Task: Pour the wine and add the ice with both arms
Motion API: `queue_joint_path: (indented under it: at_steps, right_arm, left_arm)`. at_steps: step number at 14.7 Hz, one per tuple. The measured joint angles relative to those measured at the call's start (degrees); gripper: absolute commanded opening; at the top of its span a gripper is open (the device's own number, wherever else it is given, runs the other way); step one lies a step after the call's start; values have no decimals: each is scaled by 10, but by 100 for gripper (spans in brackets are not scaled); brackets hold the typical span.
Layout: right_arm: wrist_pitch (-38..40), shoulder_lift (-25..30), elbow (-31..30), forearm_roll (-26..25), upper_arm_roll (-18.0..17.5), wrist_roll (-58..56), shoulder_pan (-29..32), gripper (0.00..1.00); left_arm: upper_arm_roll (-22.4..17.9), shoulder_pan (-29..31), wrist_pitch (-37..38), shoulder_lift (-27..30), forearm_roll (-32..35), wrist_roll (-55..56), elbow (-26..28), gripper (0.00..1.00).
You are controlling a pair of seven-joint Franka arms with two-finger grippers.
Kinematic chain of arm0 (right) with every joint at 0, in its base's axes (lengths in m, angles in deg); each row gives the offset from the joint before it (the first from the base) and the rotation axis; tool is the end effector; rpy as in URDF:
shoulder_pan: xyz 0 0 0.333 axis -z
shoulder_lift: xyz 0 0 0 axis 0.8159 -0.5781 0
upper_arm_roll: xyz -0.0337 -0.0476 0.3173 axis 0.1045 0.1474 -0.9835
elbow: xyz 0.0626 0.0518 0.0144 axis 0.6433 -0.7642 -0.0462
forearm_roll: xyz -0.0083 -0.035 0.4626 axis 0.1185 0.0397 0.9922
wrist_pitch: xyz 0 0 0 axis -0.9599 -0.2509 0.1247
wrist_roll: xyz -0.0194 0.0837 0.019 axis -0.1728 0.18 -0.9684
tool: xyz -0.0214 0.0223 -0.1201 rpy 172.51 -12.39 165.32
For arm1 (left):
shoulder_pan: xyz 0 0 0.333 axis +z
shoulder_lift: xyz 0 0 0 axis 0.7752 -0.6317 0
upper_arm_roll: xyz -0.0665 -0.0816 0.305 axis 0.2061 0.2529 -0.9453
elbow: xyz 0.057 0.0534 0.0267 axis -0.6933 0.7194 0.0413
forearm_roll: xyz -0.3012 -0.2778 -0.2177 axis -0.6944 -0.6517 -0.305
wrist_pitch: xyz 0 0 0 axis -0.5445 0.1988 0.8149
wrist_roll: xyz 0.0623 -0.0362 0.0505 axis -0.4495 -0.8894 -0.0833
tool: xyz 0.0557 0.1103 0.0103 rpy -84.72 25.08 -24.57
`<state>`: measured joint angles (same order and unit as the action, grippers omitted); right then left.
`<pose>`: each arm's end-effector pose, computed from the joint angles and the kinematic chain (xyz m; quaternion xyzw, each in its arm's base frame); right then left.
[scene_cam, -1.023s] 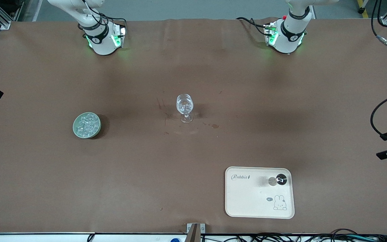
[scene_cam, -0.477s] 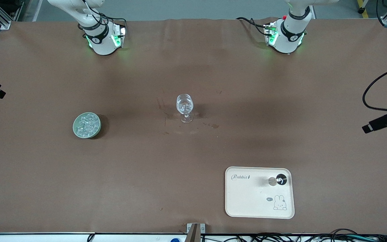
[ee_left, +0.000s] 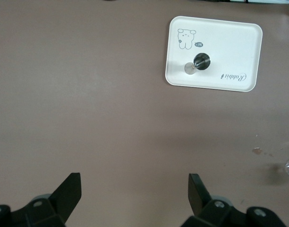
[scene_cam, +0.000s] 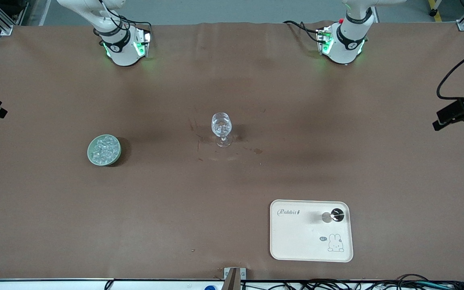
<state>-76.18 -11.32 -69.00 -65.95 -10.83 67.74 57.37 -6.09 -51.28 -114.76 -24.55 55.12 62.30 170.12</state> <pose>0.6274 -0.0766 0.6434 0.9924 -0.1204 0.0227 0.0137 0.6615 -0.0209 0.6377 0.9991 0.0029 0.0391 0.0129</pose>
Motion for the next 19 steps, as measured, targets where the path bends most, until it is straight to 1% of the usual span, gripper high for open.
queue_joint_path:
  at_steps: [3, 4, 6, 11, 19]
  right_arm:
    - [0, 0, 0, 0, 0, 0, -1, 100]
    - [0, 0, 0, 0, 0, 0, -1, 100]
    - [0, 0, 0, 0, 0, 0, -1, 100]
    - [0, 0, 0, 0, 0, 0, -1, 100]
    - [0, 0, 0, 0, 0, 0, -1, 100]
  left_arm:
    - [19, -4, -20, 58, 11, 0, 86, 100]
    - [20, -7, -22, 70, 11, 0, 105, 100]
    - [20, -17, -27, 82, 11, -1, 125, 100]
    - [39, -23, -32, 80, 14, -1, 131, 100]
    - [39, -23, -31, 80, 14, 18, 135, 100]
